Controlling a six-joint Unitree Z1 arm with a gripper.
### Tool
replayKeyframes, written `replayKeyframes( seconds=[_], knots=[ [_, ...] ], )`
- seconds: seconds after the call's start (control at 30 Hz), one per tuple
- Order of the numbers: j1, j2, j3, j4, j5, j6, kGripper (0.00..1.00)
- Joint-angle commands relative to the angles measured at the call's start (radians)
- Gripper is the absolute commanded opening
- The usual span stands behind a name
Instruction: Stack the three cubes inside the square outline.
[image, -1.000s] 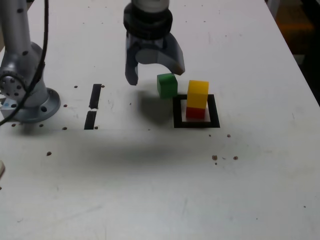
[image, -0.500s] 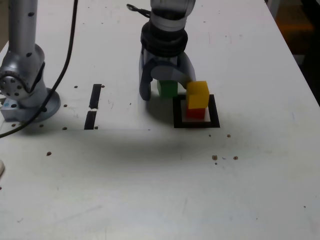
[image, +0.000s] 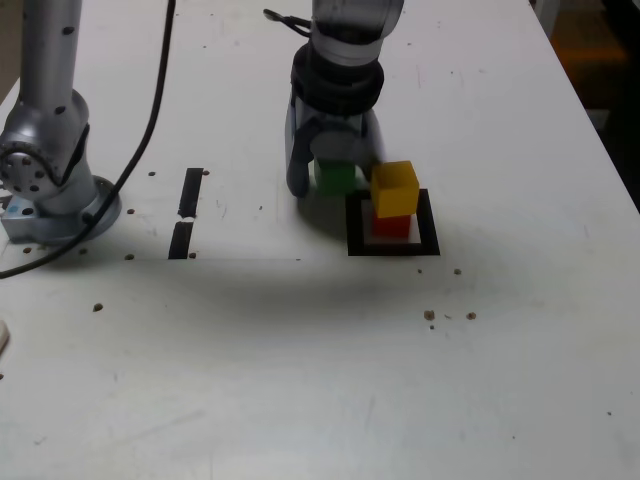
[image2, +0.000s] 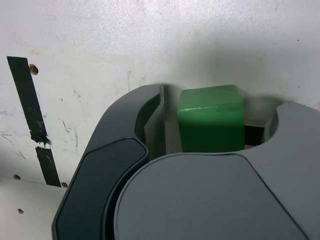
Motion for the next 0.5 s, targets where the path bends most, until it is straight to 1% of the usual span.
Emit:
replayKeyframes(
  seconds=[0.0,0.13,0.23,0.3,0.37,0.47],
  knots=[
    [0.004,0.004,-0.004,-0.002,0.003,-0.002,0.57],
    [0.004,0.007,-0.008,-0.004,0.013,-0.006,0.43],
    [0.007,0.007,-0.022,0.004,0.029,-0.009,0.3],
    [0.009,0.005,-0.027,0.009,0.032,-0.009,0.22],
    [0.01,0.002,-0.031,0.019,0.032,-0.008,0.18],
    [0.013,-0.013,-0.052,0.065,0.04,-0.005,0.18]
  ],
)
